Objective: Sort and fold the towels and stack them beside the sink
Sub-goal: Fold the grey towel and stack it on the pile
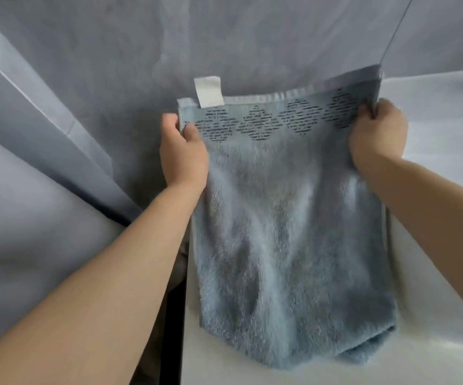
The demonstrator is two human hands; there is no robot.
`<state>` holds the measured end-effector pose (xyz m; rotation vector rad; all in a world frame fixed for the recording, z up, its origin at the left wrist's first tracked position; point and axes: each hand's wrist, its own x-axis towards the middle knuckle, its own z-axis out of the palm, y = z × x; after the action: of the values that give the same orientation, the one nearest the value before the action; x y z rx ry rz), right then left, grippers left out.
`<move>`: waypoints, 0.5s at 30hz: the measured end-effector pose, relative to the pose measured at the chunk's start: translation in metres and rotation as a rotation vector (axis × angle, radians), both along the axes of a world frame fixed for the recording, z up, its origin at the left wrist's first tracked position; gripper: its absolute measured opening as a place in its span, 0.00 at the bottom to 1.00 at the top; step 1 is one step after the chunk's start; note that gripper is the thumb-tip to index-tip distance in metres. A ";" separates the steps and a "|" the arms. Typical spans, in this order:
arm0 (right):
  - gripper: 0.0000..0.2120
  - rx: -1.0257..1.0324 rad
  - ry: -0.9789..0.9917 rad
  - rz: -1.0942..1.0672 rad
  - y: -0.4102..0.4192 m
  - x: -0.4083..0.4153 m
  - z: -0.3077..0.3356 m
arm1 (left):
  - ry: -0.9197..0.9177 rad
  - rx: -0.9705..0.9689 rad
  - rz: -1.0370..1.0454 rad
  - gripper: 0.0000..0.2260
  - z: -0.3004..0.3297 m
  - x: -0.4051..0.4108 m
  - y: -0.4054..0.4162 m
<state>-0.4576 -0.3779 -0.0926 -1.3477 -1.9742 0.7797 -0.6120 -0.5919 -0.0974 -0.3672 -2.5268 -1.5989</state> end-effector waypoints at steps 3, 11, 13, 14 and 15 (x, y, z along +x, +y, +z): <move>0.17 0.018 -0.057 0.024 0.007 -0.023 0.000 | -0.096 -0.342 -0.029 0.09 -0.028 -0.020 0.017; 0.28 0.443 -0.615 0.686 -0.024 -0.047 -0.075 | 0.057 -0.631 -0.058 0.16 -0.079 -0.027 0.023; 0.30 0.328 -0.588 0.680 -0.015 -0.046 -0.090 | 0.053 -0.644 -0.083 0.15 -0.080 -0.033 0.022; 0.31 0.335 -0.566 0.664 -0.013 -0.046 -0.095 | 0.052 -0.651 -0.097 0.14 -0.079 -0.036 0.022; 0.31 0.361 -0.549 0.653 -0.014 -0.045 -0.098 | 0.048 -0.655 -0.108 0.13 -0.077 -0.040 0.023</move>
<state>-0.5028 -0.3915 -0.1902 -0.7368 -2.8869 0.2886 -0.6519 -0.5688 -0.1743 -0.5997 -2.9697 -0.7220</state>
